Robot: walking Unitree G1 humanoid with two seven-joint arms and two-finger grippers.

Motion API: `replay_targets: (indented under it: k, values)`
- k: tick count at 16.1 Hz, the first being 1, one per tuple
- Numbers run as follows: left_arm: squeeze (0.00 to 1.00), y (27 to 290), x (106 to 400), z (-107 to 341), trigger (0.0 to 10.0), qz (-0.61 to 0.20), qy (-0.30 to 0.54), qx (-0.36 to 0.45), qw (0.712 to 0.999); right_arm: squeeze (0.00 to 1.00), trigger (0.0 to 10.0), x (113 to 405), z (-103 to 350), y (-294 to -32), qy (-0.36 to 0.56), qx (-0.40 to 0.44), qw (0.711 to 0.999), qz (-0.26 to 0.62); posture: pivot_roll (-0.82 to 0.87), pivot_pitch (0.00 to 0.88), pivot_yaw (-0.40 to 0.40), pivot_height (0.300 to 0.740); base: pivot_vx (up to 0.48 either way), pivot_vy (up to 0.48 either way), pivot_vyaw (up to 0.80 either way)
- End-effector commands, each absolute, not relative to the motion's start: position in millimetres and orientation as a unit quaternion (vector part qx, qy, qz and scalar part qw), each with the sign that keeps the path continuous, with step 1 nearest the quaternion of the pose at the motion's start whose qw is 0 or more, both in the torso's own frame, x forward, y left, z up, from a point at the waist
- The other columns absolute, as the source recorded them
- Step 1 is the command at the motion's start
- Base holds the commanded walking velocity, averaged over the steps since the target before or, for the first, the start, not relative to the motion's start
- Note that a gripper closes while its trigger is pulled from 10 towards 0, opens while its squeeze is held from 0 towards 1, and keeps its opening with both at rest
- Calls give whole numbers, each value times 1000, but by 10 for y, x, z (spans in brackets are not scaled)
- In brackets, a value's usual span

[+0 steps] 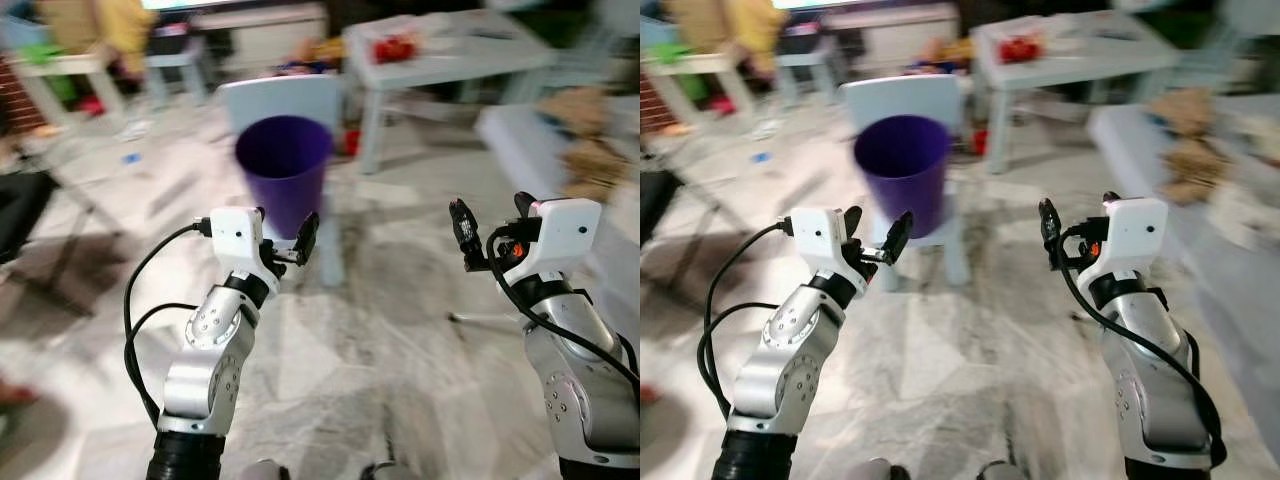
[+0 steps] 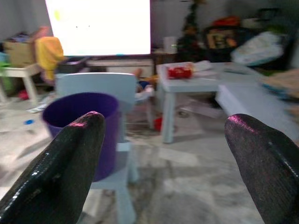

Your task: Picking trash to rubbish bin

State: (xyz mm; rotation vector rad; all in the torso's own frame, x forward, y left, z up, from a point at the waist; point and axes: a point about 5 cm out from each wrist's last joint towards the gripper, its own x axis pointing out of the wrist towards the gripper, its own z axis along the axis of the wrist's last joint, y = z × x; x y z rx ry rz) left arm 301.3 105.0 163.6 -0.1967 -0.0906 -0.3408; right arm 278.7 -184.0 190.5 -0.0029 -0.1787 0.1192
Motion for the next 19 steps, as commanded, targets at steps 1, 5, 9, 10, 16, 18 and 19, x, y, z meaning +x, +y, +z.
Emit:
replay_targets:
  k: [1,5,9,10,16,18,19]
  values:
    - [0,1072,3025,1661,10000,-171,-52,-93,980,0,10000,2796,1938,-1820,-98,-3,993,63,-58,121,45,740,0,0,-800]
    - [0,1072,3029,1668,10000,-170,-55,-96,979,0,10000,2799,1939,-1817,-100,-1,993,61,-57,120,51,740,0,0,-800]
    - [0,1095,3041,1658,10000,-162,-52,-98,981,0,10000,2797,1932,-1810,-100,0,993,60,-56,122,52,740,0,0,-800]
    - [0,1100,3042,1660,10000,-160,-52,-99,981,0,10000,2795,1933,-1810,-100,1,993,60,-58,126,53,740,0,0,-800]
    - [0,1174,3047,1672,10000,-134,-56,-99,984,0,10000,2769,1928,-1808,-99,2,993,59,-59,139,51,740,0,0,-800]
    - [0,1174,3044,1669,10000,-134,-56,-101,984,0,10000,2767,1927,-1809,-99,2,993,60,-60,142,50,740,0,0,-800]
    - [0,1173,3043,1668,10000,-134,-56,-100,984,0,10000,2767,1929,-1811,-99,1,993,60,-60,142,50,740,0,0,-800]
